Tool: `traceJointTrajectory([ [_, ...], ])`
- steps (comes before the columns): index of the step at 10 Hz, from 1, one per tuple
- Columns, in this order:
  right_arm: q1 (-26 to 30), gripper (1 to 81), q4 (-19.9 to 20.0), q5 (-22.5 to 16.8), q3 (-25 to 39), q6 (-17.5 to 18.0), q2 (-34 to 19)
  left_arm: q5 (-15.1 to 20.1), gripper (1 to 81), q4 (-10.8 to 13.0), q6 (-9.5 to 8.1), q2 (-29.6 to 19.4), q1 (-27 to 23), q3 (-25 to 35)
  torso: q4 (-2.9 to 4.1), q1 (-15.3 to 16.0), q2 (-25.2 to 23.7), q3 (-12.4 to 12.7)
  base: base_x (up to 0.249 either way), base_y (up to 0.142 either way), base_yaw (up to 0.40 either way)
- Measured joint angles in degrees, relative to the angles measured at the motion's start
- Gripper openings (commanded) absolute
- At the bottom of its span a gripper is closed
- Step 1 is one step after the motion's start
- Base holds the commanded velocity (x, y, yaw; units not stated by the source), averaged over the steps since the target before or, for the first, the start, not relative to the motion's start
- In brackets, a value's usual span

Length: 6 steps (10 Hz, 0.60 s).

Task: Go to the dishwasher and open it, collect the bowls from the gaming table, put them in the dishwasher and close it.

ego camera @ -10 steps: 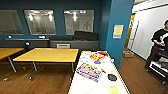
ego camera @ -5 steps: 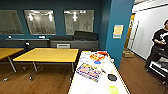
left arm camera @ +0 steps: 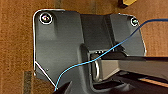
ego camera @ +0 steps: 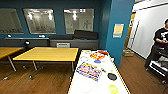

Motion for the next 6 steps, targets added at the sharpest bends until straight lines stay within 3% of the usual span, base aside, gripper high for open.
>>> traceJointTrajectory([
  [4,11.8,81.1,0.0,1.3,2.9,7.5,-4.1,-0.4,81.1,0.0,-0.01,0.0,-0.9,0.0,0.0,0.0,0.0,-7.4,0.0,0.0,0.0],
  [6,17.3,81.1,0.0,-0.7,3.2,11.0,-4.7,-0.5,81.1,-0.1,-0.01,0.0,-1.5,0.0,0.0,0.1,0.1,-11.2,0.0,0.0,0.0],
])
